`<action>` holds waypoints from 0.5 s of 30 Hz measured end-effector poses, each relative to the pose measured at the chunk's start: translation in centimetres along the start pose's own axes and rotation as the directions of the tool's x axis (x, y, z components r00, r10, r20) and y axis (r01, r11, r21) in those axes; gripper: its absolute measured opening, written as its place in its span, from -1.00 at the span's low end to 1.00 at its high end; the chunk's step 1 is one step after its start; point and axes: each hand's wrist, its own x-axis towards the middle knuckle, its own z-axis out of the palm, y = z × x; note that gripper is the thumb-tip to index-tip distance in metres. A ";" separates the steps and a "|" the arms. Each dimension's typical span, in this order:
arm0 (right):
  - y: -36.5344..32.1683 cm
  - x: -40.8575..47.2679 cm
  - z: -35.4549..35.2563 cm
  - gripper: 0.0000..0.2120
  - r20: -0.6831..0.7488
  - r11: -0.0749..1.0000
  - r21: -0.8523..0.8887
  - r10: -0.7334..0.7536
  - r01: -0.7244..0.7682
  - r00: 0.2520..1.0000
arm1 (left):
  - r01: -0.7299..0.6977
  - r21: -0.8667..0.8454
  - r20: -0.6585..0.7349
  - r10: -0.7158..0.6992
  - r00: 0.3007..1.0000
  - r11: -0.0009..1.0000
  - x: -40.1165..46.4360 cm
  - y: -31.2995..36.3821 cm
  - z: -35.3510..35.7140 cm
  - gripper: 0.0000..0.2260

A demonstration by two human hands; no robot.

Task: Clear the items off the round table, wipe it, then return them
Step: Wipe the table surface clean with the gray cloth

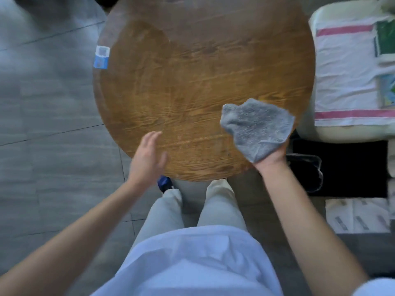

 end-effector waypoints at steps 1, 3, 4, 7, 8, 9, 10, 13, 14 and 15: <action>-0.8 0.3 -0.5 -0.54 -0.022 0.992 -0.094 -0.089 0.086 0.996 | 0.058 0.011 -0.019 -0.058 0.998 0.998 1.1 -2.4 0.0 -0.48; -1.1 1.3 -1.0 -0.70 -0.046 0.918 -0.353 -0.211 0.181 0.976 | 0.157 0.041 -0.064 -0.154 0.986 0.987 3.2 -6.6 -0.3 -0.47; -0.3 1.5 -1.2 -0.53 -0.054 0.822 -0.534 -0.269 0.199 0.962 | 0.193 0.063 -0.087 -0.187 0.978 0.979 4.1 -8.3 -0.5 -0.47; 5.3 4.0 -5.4 -0.29 0.256 0.146 -0.931 -0.388 0.334 0.885 | 0.191 0.164 -0.157 -0.166 0.974 0.968 7.4 -13.0 -0.4 -0.47; 8.0 5.8 -8.1 -0.38 0.410 -0.211 -0.910 -0.327 0.357 0.851 | 0.179 0.204 -0.177 -0.144 0.974 0.962 8.6 -14.6 -0.3 -0.46; 10.3 7.4 -9.9 -0.42 0.486 -0.419 -0.840 -0.299 0.345 0.821 | 0.163 0.243 -0.198 -0.116 0.973 0.956 9.9 -16.3 0.0 -0.45; 11.9 8.2 -10.5 -0.43 0.502 -0.493 -0.814 -0.333 0.307 0.798 | 0.150 0.267 -0.214 -0.093 0.972 0.952 11.0 -18.1 0.4 -0.44; 13.8 10.7 -12.2 -0.40 0.460 -0.517 -0.844 -0.564 0.141 0.686 | 0.083 0.273 -0.261 -0.010 0.965 0.958 13.2 -23.4 1.6 -0.43; 13.9 11.4 -12.2 -0.41 0.427 -0.514 -0.854 -0.606 0.079 0.671 | 0.053 0.277 -0.263 0.022 0.965 0.959 13.6 -24.8 2.2 -0.43; 14.0 12.1 -12.1 -0.40 0.409 -0.524 -0.851 -0.640 0.020 0.650 | 0.020 0.272 -0.258 0.053 0.965 0.962 14.0 -26.0 2.8 -0.42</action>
